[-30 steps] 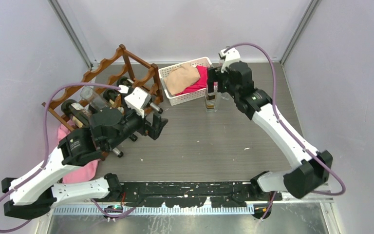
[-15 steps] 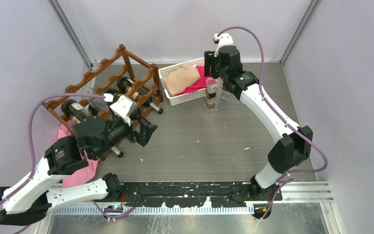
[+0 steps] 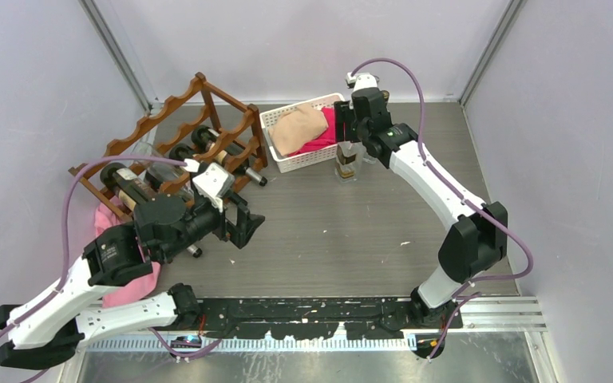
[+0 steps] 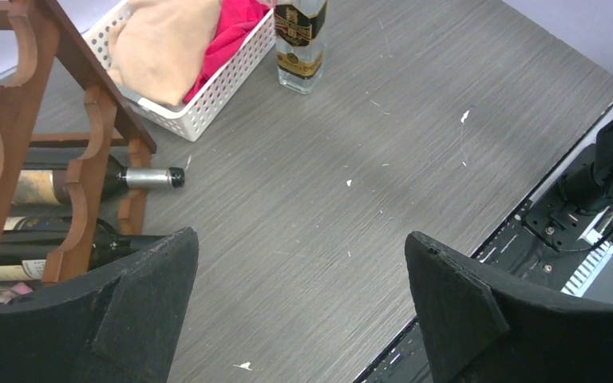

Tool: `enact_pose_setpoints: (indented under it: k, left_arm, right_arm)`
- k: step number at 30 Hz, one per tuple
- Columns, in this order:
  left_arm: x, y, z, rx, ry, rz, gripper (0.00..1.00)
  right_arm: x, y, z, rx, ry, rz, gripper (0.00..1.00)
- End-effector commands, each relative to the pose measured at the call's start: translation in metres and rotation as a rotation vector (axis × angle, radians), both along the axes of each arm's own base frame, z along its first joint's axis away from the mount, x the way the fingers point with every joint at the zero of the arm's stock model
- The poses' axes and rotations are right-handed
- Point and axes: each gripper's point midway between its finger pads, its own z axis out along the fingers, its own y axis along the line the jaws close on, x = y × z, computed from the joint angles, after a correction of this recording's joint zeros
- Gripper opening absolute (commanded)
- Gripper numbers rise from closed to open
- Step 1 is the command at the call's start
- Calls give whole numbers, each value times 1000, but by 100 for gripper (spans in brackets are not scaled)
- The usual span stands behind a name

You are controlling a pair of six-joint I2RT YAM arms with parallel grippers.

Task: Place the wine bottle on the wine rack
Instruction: Pick up the wine bottle from the center of the board.

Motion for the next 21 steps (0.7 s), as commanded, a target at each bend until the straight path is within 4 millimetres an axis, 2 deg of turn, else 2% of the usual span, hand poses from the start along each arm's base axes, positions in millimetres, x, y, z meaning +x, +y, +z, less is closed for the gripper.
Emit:
enact_pose_setpoints:
  k: [1,3,7,9,12,14,16,21]
  left_arm:
    - [-5,-11,10,-79,5,-38,100]
    - [-8,-18,9,-104,20,-65,100]
    - [-14,-35,1,-143,61,-125,100]
    - [-15,-43,-6,-146,85,-139,100]
    - [-14,-53,-18,-136,104,-158,100]
    - [-11,-59,-27,-123,111,-163,100]
    - [-12,-66,-32,-112,101,-192,100]
    - [-9,-83,-44,-72,66,-269,100]
  right_arm:
    - [-3,-7,38,22,-97,-24,67]
    - [0,-6,32,6,-89,-20,65]
    - [9,-8,32,2,-106,-24,58]
    - [13,-10,33,20,-101,-22,51]
    - [14,-14,35,53,-99,-14,29]
    - [7,-16,42,78,-111,-7,11]
    - [-6,-18,54,129,-131,6,2]
    - [-54,-25,87,333,-160,49,1]
